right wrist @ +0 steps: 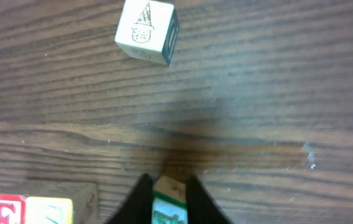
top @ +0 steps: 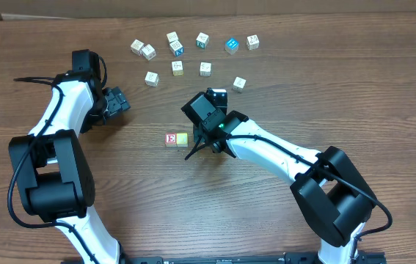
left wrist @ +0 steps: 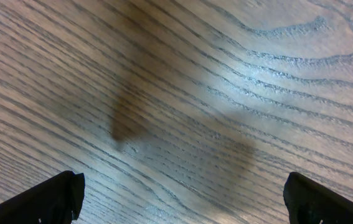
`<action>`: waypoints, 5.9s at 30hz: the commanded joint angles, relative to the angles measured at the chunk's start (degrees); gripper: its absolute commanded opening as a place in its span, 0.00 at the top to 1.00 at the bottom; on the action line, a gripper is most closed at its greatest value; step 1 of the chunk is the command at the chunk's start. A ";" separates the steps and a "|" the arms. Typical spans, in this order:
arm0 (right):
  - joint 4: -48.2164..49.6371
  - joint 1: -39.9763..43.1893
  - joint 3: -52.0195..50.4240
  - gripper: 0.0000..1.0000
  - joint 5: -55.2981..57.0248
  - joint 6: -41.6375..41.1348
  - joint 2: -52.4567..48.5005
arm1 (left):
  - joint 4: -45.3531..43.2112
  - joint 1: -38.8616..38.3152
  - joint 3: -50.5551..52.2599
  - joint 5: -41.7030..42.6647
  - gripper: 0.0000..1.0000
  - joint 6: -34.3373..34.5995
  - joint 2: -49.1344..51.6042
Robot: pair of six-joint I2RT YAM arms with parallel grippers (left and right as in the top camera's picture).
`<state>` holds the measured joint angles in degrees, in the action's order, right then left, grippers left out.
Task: Form a horizontal line
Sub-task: 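Lower the green 4 block beside the S block with the right gripper, then push the green 4 block against the S block and release it, then raise the right gripper away from the row of blocks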
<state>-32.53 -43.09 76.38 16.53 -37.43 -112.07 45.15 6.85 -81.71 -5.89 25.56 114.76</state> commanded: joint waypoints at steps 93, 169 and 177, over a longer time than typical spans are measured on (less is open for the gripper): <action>-0.13 1.70 -0.26 0.86 -12.22 -0.22 -3.10 | -0.04 -0.28 0.26 -0.68 0.00 0.20 -0.66; 3.80 3.39 -0.26 0.63 10.47 -0.24 -3.10 | -0.04 -0.28 0.26 -0.68 0.00 0.20 -0.68; 3.85 3.39 -0.24 0.41 10.45 -0.24 -3.10 | -0.04 -0.28 0.26 -0.68 0.00 0.20 -0.66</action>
<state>-29.10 -40.10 76.38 26.00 -37.45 -114.93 45.15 6.85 -81.71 -5.87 25.56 114.76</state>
